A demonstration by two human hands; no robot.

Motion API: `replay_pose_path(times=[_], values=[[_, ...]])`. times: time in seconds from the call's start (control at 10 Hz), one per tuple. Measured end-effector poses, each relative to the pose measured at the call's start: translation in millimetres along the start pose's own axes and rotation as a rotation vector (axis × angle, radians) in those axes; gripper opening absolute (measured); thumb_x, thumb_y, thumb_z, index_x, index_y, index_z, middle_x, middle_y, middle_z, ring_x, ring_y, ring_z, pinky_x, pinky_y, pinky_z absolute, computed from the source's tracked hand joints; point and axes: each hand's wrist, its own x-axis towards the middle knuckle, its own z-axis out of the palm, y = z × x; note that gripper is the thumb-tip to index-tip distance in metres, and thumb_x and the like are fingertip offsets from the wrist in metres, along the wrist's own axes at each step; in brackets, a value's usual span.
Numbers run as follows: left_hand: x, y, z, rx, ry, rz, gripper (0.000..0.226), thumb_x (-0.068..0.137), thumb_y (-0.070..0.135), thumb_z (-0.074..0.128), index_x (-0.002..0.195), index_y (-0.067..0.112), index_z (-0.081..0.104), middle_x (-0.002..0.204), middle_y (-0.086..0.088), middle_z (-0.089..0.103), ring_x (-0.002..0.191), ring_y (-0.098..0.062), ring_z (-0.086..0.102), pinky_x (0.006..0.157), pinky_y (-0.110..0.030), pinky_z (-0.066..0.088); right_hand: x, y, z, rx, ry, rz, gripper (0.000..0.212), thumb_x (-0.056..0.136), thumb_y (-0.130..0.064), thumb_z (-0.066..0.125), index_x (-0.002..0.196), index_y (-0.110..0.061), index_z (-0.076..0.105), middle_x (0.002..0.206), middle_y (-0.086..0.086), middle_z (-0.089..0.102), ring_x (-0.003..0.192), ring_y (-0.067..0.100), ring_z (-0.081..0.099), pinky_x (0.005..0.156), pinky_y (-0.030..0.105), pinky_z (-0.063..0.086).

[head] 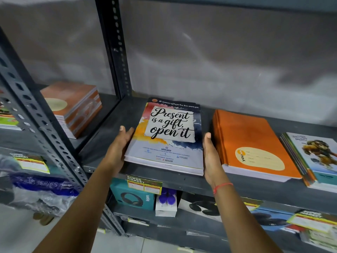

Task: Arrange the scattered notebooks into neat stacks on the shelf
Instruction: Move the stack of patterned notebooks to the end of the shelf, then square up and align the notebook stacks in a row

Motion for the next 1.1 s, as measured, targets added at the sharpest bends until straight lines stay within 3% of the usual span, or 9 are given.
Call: replay_pose_path(times=[0.1,0.2,0.3,0.4,0.5,0.6,0.7,0.9,1.1], values=[[3,-1,4,-0.004,-0.019,0.019,0.078,0.069,0.078,0.036,0.133,0.033,0.045,0.134,0.003,0.056,0.116,-0.017,0.056,0.097,-0.038,0.044,4,3,-1,-0.063,-0.05,-0.01,0.074,0.067,-0.08,0.036,0.128,-0.04,0.049,0.136,-0.009,0.054,0.132,0.015,0.04,0.114,0.047,0.026],[3,-4,4,0.0,-0.016,0.031,0.077,0.069,0.077,0.036,0.133,0.035,0.045,0.127,0.004,0.059,0.11,-0.014,0.059,0.086,-0.033,0.047,6,5,0,-0.133,-0.062,0.002,0.089,0.067,-0.076,0.036,0.146,-0.039,0.015,0.156,-0.012,0.019,0.133,0.001,0.02,0.114,0.035,0.014],[3,-6,7,0.0,-0.02,0.052,0.062,0.084,0.067,0.032,0.136,0.034,0.041,0.126,0.006,0.058,0.106,-0.008,0.059,0.081,-0.026,0.047,9,3,-1,-0.196,-0.078,0.003,0.089,0.068,-0.072,0.036,0.146,-0.039,0.006,0.156,-0.014,0.013,0.122,-0.004,0.017,0.104,0.028,0.015],[1,-6,8,0.043,-0.006,0.075,0.056,0.087,0.061,0.034,0.136,0.035,0.039,0.131,0.007,0.053,0.106,-0.007,0.057,0.089,-0.028,0.045,7,4,-5,-0.202,-0.065,-0.008,0.087,0.069,-0.071,0.036,0.146,-0.039,0.008,0.156,-0.014,0.013,0.13,-0.002,0.016,0.103,0.027,0.015],[-9,-9,-7,0.176,-0.071,0.116,0.077,0.075,0.056,0.058,0.142,0.036,0.027,0.139,0.019,0.044,0.128,-0.01,0.043,0.108,-0.033,0.03,-7,13,-12,-0.225,-0.072,-0.04,0.095,0.061,-0.079,0.043,0.143,-0.046,0.01,0.149,-0.031,0.014,0.133,-0.004,0.016,0.104,0.027,0.017],[-20,-15,-27,0.25,-0.271,0.105,0.116,0.051,0.041,0.083,0.145,0.035,0.015,0.119,0.037,0.057,0.115,0.005,0.054,0.096,-0.019,0.041,-23,27,-26,-0.353,-0.151,-0.09,0.099,0.057,-0.075,0.061,0.139,-0.055,0.007,0.118,-0.063,0.022,0.115,-0.034,0.023,0.099,0.009,0.024],[-22,-18,-34,0.299,-0.341,0.108,0.106,0.061,0.015,0.078,0.145,0.034,0.017,0.127,0.03,0.057,0.119,0.007,0.051,0.094,-0.015,0.047,-29,31,-32,-0.463,-0.191,-0.076,0.107,0.065,-0.048,0.075,0.142,-0.049,0.002,0.102,-0.068,0.032,0.099,-0.041,0.032,0.078,-0.009,0.035],[-18,-24,-31,0.284,-0.209,0.151,0.082,0.077,-0.006,0.063,0.14,0.035,0.03,0.122,0.025,0.061,0.104,0.014,0.058,0.075,-0.004,0.049,-26,32,-28,-0.521,-0.089,-0.127,0.095,0.074,-0.031,0.073,0.145,-0.038,0.011,0.108,-0.055,0.03,0.123,-0.005,0.036,0.097,0.012,0.032],[-16,-31,-24,0.323,-0.055,0.226,0.074,0.075,-0.009,0.064,0.121,0.044,0.04,0.089,0.039,0.067,0.085,0.02,0.061,0.07,0.002,0.046,-25,36,-25,-0.422,-0.01,-0.167,0.085,0.075,-0.021,0.073,0.144,-0.03,0.025,0.124,-0.041,0.033,0.126,-0.002,0.04,0.105,0.019,0.035]])
